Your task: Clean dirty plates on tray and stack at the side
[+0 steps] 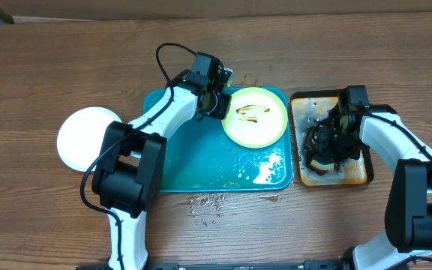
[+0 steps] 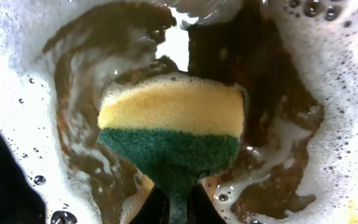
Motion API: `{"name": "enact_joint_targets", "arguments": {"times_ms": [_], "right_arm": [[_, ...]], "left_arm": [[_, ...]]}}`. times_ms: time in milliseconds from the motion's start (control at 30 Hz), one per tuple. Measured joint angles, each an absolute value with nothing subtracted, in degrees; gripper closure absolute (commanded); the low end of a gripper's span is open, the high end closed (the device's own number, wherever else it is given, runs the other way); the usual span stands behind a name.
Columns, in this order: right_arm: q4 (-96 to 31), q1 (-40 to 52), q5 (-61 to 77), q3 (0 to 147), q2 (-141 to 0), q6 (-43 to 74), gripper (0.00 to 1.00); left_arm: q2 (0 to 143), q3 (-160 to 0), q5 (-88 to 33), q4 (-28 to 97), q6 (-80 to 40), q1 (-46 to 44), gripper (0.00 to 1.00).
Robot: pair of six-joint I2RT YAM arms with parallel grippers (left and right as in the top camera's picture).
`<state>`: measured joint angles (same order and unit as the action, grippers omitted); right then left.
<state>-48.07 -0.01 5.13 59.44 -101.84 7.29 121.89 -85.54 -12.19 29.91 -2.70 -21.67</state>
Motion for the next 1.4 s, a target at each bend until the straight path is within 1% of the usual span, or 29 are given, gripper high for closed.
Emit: {"name": "enact_joint_targets", "arguments": {"times_ms": [200, 233, 267, 300, 333, 400, 467, 667, 733, 833, 867, 900, 967, 1033, 1133, 1167, 1400], "right_arm": [[-48.07, -0.01, 5.17, 59.44, -101.84, 7.29, 0.95], [-48.07, -0.01, 5.17, 59.44, -101.84, 7.31, 0.95], [-48.07, -0.01, 5.17, 59.44, -101.84, 7.33, 0.95], [-48.10, -0.01, 5.17, 59.44, -101.84, 7.29, 0.95], [-48.07, -0.01, 5.15, 59.44, -101.84, 7.31, 0.95], [-48.12, -0.01, 5.17, 59.44, -101.84, 7.31, 0.95], [-48.12, -0.01, 5.19, 59.44, -101.84, 7.31, 0.95], [-48.10, -0.01, 5.19, 59.44, -101.84, 7.29, 0.95], [-48.12, -0.01, 5.21, 59.44, -101.84, 7.29, 0.95], [-48.16, -0.01, 5.21, 59.44, -101.84, 7.31, 0.95], [-48.14, -0.01, 5.28, 59.44, -101.84, 7.31, 0.95], [-48.18, -0.01, 5.30, 59.44, -101.84, 7.31, 0.96], [-48.16, -0.01, 5.37, 59.44, -101.84, 7.29, 0.96], [-48.18, -0.03, 5.56, 59.44, -101.84, 7.31, 0.96], [-48.14, -0.01, 5.72, 59.44, -101.84, 7.29, 0.95], [-48.12, -0.01, 5.76, 59.44, -101.84, 7.29, 0.96], [-48.05, -0.03, 5.78, 59.37, -101.84, 7.29, 0.96]], "left_arm": [[121.91, -85.56, -11.97, 36.14, -2.83, -21.67, 0.75], [121.91, -85.65, -12.01, 36.95, -2.85, -21.67, 0.74], [121.91, -85.76, -12.21, 37.50, -2.85, -21.67, 0.70], [121.91, -85.93, -12.40, 38.22, -2.94, -21.67, 0.69], [121.91, -86.00, -12.69, 38.87, -3.05, -21.67, 0.75], [121.89, -86.19, -13.37, 40.21, -3.22, -21.67, 0.89], [121.91, -86.26, -13.78, 41.82, -3.77, -21.67, 0.96], [121.89, -86.41, -15.18, 45.60, -4.25, -21.65, 0.96], [121.89, -86.52, -14.55, 46.15, -4.29, -21.45, 0.89], [121.86, -86.56, -12.19, 46.54, -4.32, -20.69, 0.72], [121.82, -86.59, -11.68, 46.68, -4.54, -20.21, 0.67], [121.73, -86.63, -11.29, 46.74, -4.49, -19.70, 0.55], [121.60, -86.80, -11.25, 47.33, -4.45, -18.41, 0.45], [121.49, -86.98, -11.73, 48.23, -4.54, -17.41, 0.43], [121.40, -87.05, -13.39, 50.15, -4.32, -16.38, 0.47], [121.40, -87.05, -14.33, 51.20, -4.32, -16.14, 0.51], [121.43, -86.91, -20.71, 58.70, -4.47, -16.40, 0.53]]}}
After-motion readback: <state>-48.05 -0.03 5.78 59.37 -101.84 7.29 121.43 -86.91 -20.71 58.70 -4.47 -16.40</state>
